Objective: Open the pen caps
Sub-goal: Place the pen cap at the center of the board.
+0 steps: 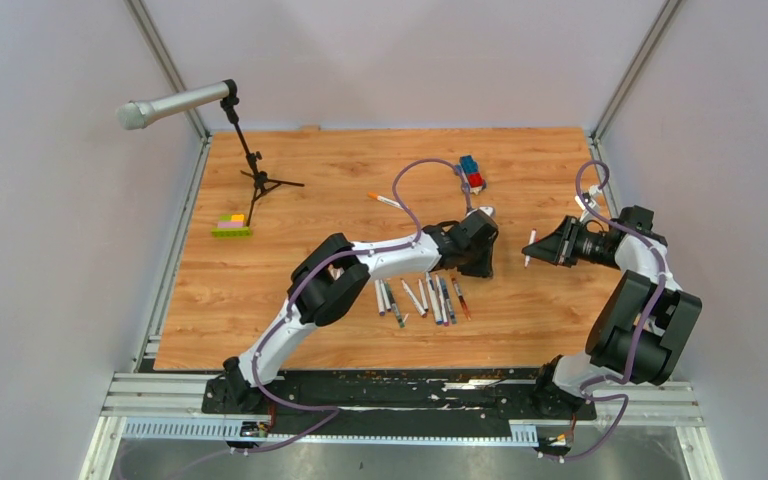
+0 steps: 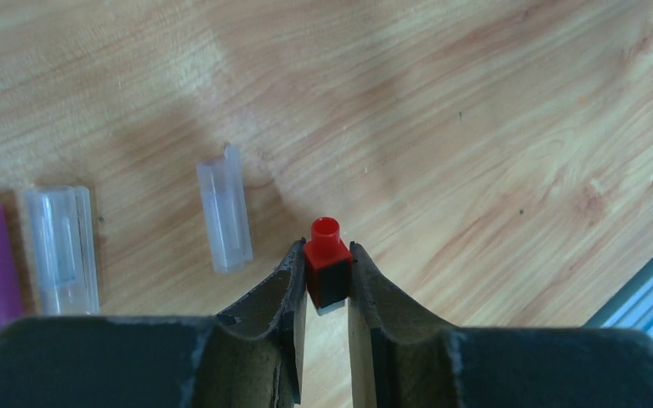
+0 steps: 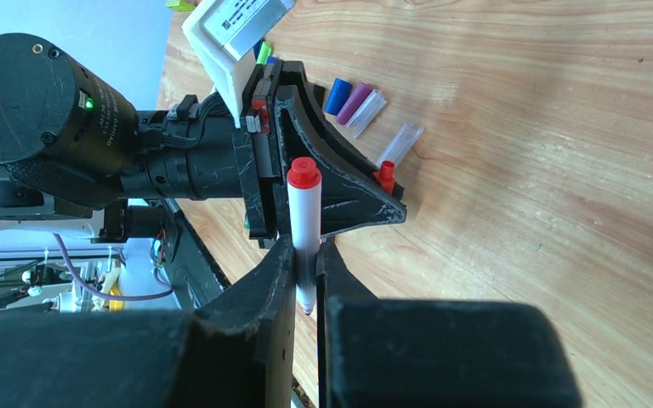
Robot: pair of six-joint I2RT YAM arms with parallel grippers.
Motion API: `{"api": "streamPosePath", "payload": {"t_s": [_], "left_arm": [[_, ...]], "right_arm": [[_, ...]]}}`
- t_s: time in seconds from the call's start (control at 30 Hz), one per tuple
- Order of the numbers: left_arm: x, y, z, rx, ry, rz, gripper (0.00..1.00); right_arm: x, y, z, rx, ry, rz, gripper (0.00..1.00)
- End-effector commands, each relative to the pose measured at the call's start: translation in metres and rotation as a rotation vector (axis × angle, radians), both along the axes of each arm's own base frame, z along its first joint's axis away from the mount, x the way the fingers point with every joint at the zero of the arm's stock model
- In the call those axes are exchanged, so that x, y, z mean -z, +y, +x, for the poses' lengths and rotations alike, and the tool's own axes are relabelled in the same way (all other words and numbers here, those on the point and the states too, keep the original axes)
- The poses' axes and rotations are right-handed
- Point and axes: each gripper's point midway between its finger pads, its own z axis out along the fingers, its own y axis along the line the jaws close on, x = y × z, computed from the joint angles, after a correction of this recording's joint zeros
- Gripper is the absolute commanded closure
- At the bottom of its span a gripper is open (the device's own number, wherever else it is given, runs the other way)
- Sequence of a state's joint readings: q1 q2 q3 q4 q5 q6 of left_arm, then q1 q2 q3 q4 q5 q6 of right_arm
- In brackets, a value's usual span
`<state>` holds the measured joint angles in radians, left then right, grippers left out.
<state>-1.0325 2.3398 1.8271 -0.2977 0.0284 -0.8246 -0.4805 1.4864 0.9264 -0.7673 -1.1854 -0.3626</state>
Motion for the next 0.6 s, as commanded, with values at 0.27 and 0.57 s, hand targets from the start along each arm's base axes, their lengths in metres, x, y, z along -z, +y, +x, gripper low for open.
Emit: {"api": "streamPosePath", "payload": {"t_s": [0.27,0.57], "left_arm": [[-0.011,0.0,0.025,-0.038,-0.051,0.032,0.63],[-0.077,0.0,0.027,-0.002,-0.132,-0.07,0.61]], "right_arm": [[-0.008,-0.002,0.004,-0.027,-0.065,-0.012,0.95],[0.008,-0.005,-0.004,-0.085,-0.017,-0.05,0.98]]}}
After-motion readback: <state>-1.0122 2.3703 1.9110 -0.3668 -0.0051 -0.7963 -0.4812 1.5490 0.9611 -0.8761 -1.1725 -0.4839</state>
